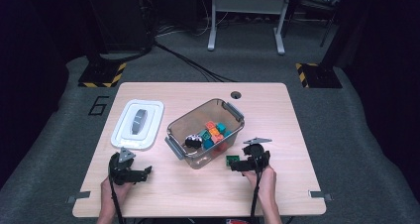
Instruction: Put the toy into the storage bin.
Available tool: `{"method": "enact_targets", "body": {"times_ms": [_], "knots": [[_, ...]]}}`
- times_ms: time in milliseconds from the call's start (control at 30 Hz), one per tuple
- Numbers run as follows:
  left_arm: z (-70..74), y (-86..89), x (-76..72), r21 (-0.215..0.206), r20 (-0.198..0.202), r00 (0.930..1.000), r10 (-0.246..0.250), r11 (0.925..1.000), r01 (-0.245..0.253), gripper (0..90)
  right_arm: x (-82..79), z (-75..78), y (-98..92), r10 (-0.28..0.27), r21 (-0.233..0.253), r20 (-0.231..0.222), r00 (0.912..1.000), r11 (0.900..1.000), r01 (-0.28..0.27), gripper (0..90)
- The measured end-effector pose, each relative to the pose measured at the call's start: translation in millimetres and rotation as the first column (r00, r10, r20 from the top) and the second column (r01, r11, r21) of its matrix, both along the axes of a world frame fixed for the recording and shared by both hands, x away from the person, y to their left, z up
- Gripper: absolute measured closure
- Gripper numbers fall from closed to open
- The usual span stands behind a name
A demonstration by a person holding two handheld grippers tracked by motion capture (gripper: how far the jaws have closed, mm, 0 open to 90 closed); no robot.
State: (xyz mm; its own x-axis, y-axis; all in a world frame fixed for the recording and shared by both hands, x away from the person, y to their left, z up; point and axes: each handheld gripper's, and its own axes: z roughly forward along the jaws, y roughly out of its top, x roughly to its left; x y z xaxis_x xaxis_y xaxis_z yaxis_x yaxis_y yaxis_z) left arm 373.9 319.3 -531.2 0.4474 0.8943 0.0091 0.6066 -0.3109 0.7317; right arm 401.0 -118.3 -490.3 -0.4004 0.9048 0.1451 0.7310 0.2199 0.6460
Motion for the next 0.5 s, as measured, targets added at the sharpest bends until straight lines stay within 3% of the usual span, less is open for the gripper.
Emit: {"method": "enact_targets", "body": {"times_ms": [300,500], "knots": [[0.0,0.1,0.2,-0.001,-0.001,1.0000,0.000,1.0000,0.000,5.5,3.4,-10.1,17.0,-0.034,0.011,-0.017,0.9993,0.999,0.034,4.7],[-0.1,0.2,0.3,-0.002,-0.001,1.0000,0.000,1.0000,0.000,5.5,6.7,-14.3,24.6,-0.048,-0.036,-0.015,0.9987,0.998,0.048,14.7]]}}
